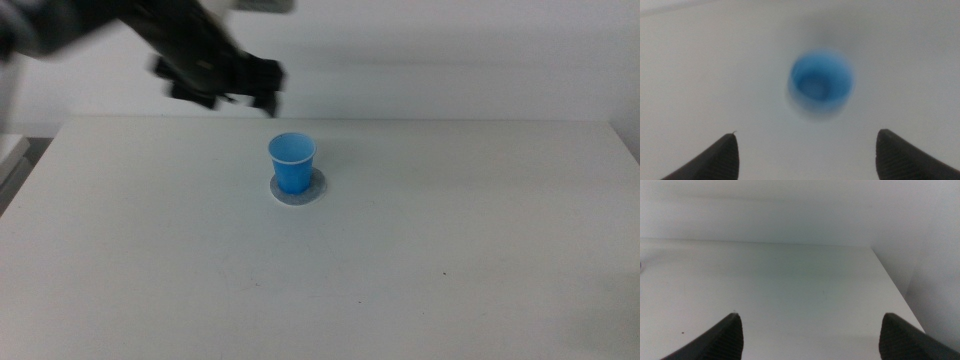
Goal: Place an empty cup on a cup mat.
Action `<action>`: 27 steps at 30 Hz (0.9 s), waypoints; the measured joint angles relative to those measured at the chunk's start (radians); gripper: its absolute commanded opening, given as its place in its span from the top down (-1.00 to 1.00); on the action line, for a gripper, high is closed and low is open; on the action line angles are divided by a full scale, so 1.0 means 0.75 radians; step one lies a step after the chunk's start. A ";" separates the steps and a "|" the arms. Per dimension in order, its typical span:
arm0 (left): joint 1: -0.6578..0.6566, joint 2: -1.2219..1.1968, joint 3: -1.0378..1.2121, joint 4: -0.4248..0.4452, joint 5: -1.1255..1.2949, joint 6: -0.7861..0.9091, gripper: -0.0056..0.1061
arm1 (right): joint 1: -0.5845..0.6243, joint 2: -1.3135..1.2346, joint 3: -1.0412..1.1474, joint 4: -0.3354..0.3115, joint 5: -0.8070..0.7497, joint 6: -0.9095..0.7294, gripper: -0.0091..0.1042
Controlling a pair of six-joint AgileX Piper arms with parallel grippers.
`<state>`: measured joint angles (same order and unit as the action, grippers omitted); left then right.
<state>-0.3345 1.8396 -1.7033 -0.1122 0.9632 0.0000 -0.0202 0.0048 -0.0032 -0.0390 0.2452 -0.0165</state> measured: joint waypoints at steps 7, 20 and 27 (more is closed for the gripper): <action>0.020 -0.374 0.098 0.199 0.319 0.000 -0.78 | 0.000 0.000 0.000 0.000 0.000 0.000 -0.80; 0.068 -1.134 0.807 0.332 -0.001 -0.072 -0.78 | 0.000 0.000 0.000 0.000 0.000 0.000 -0.80; 0.286 -1.582 1.435 0.106 -0.748 0.059 -0.78 | 0.000 0.000 0.000 0.000 0.000 0.000 -0.80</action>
<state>-0.1200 0.6533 -0.6274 -0.0326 0.4022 0.0443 -0.0202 0.0048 -0.0032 -0.0390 0.2452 -0.0165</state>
